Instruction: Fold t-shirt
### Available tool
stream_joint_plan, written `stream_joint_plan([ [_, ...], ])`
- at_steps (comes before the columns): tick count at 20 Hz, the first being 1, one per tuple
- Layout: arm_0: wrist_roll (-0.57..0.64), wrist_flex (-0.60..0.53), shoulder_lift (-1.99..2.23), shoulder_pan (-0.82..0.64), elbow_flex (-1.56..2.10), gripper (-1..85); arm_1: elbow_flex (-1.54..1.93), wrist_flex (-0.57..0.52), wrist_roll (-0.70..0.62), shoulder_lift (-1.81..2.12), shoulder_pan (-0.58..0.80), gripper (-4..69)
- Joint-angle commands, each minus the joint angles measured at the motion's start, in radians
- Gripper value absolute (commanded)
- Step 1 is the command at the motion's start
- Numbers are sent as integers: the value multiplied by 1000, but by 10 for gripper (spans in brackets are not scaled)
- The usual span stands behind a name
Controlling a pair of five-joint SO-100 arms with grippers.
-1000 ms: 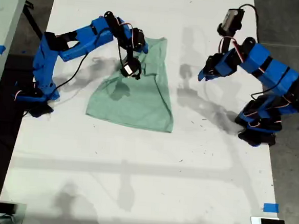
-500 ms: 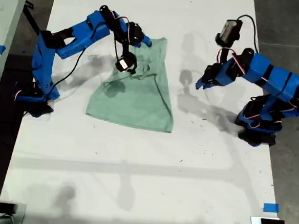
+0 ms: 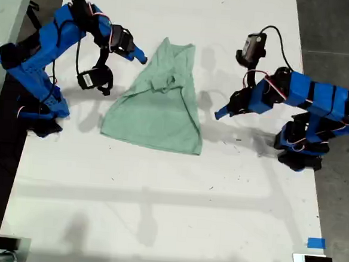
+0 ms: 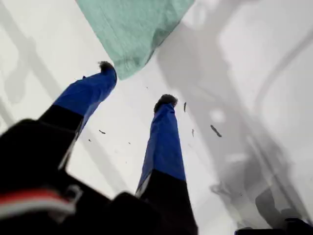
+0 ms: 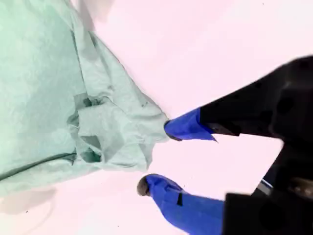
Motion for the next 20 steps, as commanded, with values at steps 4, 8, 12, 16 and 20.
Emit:
stream_joint_plan([
  [4, -115, -118, 379, 132, 477, 162, -66, -123, -5, -155, -66, 264],
  [8, -213, -195, 379, 265, 588, 153, -87, -255, -12, -334, -83, 276],
  [12, -270, -256, 308, 339, 591, 150, -124, -376, -18, -517, -83, 274],
  [16, -281, -272, 284, 351, 588, 146, -150, -474, -32, -652, -66, 252],
  [20, -281, -264, 285, 342, 589, 144, -169, -512, -40, -719, -63, 168],
])
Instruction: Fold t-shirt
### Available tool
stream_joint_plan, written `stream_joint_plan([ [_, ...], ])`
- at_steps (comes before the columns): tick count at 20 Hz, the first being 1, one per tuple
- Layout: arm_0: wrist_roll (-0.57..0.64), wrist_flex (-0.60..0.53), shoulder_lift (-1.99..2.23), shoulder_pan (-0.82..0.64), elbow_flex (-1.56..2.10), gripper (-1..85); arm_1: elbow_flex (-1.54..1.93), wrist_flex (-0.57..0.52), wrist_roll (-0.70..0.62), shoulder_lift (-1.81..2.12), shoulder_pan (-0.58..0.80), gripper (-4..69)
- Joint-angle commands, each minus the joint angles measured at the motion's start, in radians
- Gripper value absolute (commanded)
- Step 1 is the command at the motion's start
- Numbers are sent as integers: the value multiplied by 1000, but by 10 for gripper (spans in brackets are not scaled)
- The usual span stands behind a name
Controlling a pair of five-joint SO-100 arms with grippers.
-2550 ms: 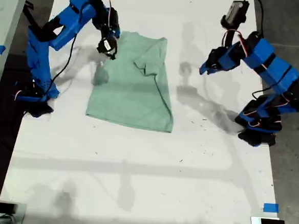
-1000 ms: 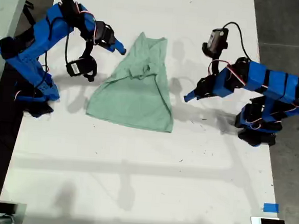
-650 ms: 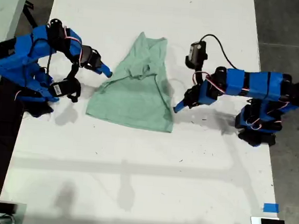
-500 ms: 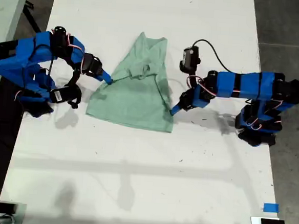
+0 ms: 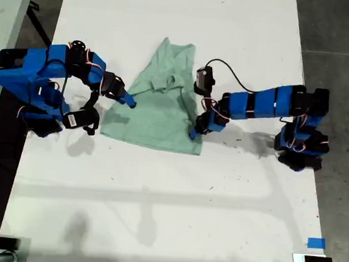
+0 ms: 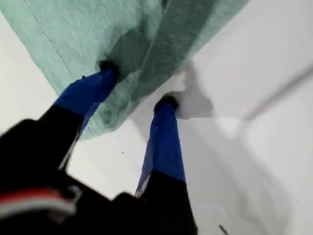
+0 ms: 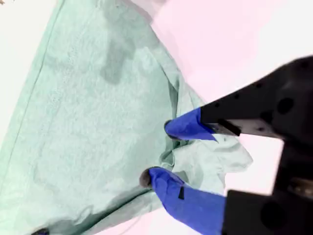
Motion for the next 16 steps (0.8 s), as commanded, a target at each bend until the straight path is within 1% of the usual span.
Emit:
stream_joint_plan([
  [1, -12, -12, 5, 8, -9, 144, -72, -44, -12, -3, 11, 140],
  [3, -12, -15, 3, 6, -9, 143, -80, -44, -20, -6, 14, 96],
  [5, -12, -15, 3, 6, -9, 143, -84, -37, -26, -6, 15, 21],
  [6, -12, -17, 2, 5, -9, 142, -87, -31, -32, -6, 15, 2],
  [8, -12, -17, -5, 5, -9, 142, -94, -12, -43, -6, 9, -8],
  [10, -12, -23, -11, 6, -9, 141, -110, 31, -44, -6, 6, -8],
  [12, -12, -26, -11, 8, -11, 141, -135, 138, -41, -5, 5, -8],
  [16, -12, -29, -12, 11, -11, 142, -236, 531, -5, 28, -25, -8],
])
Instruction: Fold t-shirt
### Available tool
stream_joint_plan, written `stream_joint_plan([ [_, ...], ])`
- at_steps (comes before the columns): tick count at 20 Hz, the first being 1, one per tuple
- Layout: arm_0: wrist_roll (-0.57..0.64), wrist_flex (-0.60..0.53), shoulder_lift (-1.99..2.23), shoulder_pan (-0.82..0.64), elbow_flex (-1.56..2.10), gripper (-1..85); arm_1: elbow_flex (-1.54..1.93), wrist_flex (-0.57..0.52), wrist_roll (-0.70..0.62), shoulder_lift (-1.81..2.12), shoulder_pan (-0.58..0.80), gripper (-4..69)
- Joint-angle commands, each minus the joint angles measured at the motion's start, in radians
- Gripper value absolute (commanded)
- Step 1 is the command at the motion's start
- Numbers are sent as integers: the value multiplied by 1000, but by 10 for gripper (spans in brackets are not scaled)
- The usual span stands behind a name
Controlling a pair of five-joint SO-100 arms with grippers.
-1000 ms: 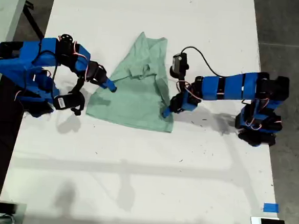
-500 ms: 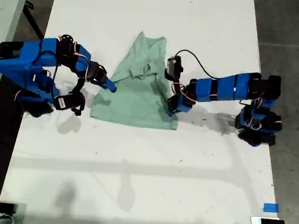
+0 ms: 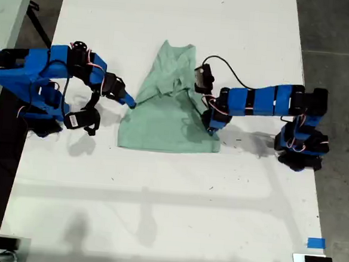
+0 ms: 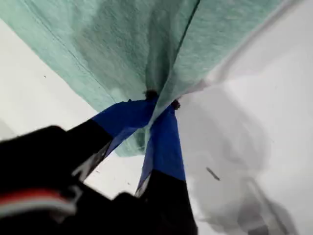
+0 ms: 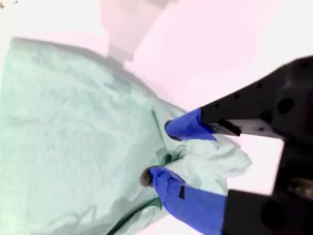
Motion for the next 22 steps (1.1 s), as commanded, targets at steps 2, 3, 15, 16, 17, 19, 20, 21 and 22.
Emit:
stream_joint_plan([
  [2, -12, -34, 5, 12, -9, 142, -207, 337, 48, 34, -51, -10],
  [3, -12, -35, 5, 14, -9, 142, -291, 388, 61, 11, -60, -10],
  [15, -12, -49, -11, 18, -25, 141, -798, 80, 261, -368, -91, -10],
  [16, -12, -49, -12, 20, -26, 141, -798, 31, 290, -416, -95, -10],
  [17, -12, -49, -12, 21, -28, 141, -798, -8, 321, -459, -98, -10],
  [19, -12, -44, -12, 23, -28, 140, -808, -40, 342, -497, -106, 153],
  [20, -14, -41, -12, 25, -26, 140, -830, -17, 344, -495, -107, 231],
  [21, -15, -41, -12, 26, -23, 141, -854, 6, 314, -479, -110, 310],
  [22, -15, -43, -12, 28, -20, 141, -879, 43, 302, -457, -110, 298],
])
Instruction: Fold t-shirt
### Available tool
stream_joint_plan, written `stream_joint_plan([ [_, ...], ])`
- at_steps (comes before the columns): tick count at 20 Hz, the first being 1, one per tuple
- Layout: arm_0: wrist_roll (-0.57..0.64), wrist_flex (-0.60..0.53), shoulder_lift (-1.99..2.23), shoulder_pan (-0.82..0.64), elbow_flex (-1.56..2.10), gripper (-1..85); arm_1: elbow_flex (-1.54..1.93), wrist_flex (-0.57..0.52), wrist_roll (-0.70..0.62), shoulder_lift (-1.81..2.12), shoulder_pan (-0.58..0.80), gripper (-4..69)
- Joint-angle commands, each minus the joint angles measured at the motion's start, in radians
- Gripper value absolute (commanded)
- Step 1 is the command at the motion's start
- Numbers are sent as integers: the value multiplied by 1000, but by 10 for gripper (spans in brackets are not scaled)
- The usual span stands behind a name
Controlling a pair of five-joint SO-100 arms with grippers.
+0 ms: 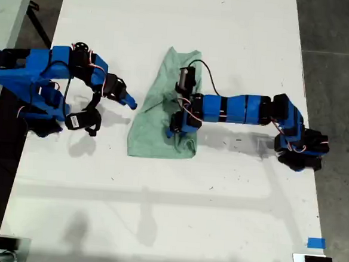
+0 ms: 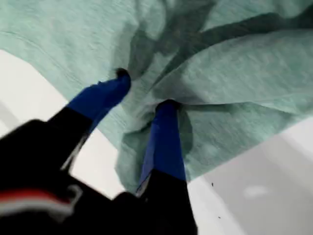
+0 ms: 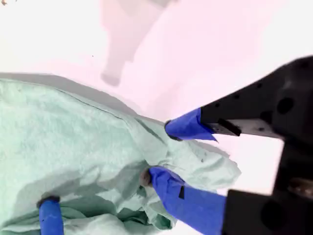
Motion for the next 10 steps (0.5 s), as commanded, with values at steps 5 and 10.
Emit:
stream_joint_plan([
  [5, -25, -29, 0, 31, -18, 142, -120, 161, -48, 253, 3, 263],
  [10, -58, -12, 5, 54, -9, 141, -84, 371, -101, 419, 81, 250],
])
